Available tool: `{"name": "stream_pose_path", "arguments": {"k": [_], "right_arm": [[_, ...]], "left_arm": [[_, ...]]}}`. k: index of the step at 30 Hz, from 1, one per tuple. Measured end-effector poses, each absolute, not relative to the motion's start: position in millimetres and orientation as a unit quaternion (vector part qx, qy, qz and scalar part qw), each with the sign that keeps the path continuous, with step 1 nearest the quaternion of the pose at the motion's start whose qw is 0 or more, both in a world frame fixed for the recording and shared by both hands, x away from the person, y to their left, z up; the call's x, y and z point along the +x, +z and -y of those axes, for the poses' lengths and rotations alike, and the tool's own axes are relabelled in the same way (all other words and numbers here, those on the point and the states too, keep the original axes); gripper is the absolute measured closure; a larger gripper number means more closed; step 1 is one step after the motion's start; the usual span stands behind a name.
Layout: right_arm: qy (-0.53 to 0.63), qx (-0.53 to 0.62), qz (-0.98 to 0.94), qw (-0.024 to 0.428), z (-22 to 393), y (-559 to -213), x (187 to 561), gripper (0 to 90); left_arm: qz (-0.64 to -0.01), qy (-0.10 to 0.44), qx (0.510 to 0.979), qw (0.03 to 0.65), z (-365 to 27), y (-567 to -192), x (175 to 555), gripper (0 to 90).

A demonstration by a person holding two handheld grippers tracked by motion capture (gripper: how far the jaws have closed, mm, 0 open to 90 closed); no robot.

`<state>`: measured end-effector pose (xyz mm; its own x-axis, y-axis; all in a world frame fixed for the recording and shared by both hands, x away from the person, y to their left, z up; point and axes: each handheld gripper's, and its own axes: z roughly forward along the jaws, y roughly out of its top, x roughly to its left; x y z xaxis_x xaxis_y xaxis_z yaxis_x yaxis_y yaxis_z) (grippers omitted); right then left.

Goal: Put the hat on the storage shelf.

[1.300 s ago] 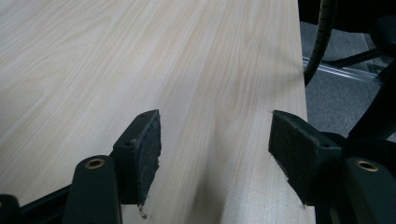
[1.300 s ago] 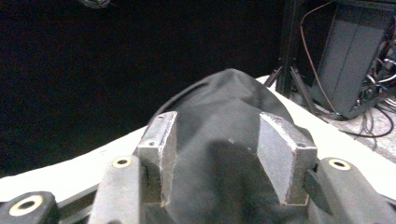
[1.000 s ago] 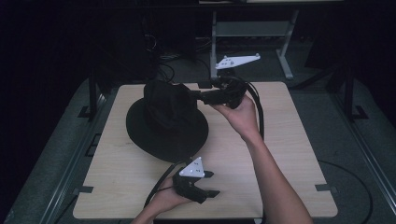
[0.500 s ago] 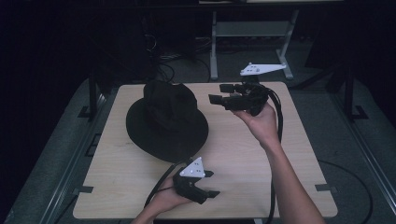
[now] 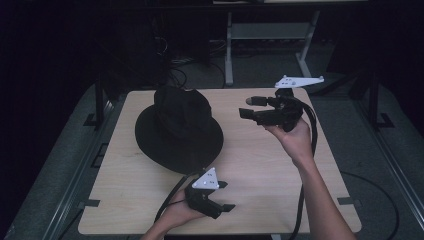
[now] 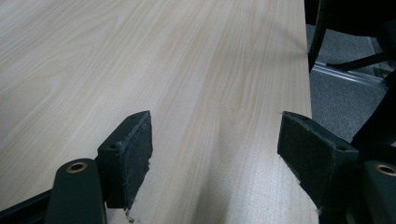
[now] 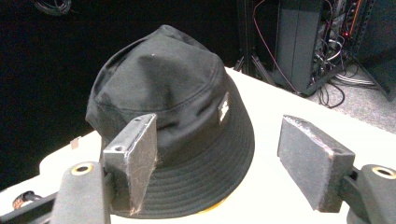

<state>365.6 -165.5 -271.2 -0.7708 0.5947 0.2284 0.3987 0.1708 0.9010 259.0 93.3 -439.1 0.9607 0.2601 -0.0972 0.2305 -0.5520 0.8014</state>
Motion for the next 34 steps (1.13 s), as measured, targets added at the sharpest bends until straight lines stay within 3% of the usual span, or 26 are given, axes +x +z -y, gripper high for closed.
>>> {"name": "stream_pose_path", "arguments": {"k": [13,34], "right_arm": [[0.553,0.349,-0.751,0.091,199.6,-290.3,352.5,25.6],[0.557,0.385,-0.73,0.094,255.6,-336.1,306.7,24.6]], "left_arm": [[-0.144,0.019,0.88,0.451,-92.2,-439.2,258.1,20.0],[-0.148,0.021,0.878,0.454,-94.1,-438.4,256.4,19.8]]}}
